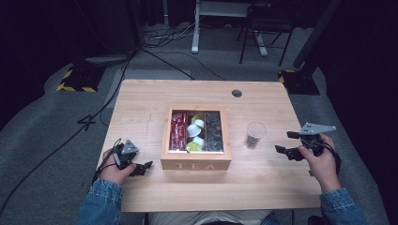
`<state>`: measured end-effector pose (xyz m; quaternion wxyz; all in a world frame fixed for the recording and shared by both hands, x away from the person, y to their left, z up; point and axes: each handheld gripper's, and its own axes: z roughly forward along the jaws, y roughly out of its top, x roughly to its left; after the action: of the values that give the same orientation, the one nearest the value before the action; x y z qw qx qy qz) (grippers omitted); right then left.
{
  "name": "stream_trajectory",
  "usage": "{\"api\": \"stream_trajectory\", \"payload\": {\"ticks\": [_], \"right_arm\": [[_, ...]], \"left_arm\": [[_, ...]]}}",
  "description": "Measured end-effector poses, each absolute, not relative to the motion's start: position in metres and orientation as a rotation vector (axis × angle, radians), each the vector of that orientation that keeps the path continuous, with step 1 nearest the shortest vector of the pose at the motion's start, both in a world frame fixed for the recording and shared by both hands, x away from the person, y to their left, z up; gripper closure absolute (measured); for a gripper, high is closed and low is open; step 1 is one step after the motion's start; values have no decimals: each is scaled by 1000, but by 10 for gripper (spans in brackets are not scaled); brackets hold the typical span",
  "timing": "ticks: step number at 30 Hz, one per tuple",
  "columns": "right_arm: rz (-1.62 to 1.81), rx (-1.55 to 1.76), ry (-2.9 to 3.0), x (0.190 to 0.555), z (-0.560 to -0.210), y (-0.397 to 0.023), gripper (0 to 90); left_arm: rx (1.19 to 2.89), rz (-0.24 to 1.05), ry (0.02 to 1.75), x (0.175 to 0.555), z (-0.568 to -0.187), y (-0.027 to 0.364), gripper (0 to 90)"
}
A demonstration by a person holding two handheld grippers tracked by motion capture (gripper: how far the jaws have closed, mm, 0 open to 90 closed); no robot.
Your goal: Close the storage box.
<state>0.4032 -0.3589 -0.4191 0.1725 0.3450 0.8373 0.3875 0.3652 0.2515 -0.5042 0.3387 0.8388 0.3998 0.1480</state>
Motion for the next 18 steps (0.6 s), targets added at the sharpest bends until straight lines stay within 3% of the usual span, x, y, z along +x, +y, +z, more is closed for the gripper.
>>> {"api": "stream_trajectory", "payload": {"ticks": [10,18], "right_arm": [[1102,1085,2353,412,-464,-381,163],[1082,1099,2376,415,-481,-384,160]], "left_arm": [[2190,386,1044,367,-504,251,113],[2192,387,1044,367,-504,251,110]]}}
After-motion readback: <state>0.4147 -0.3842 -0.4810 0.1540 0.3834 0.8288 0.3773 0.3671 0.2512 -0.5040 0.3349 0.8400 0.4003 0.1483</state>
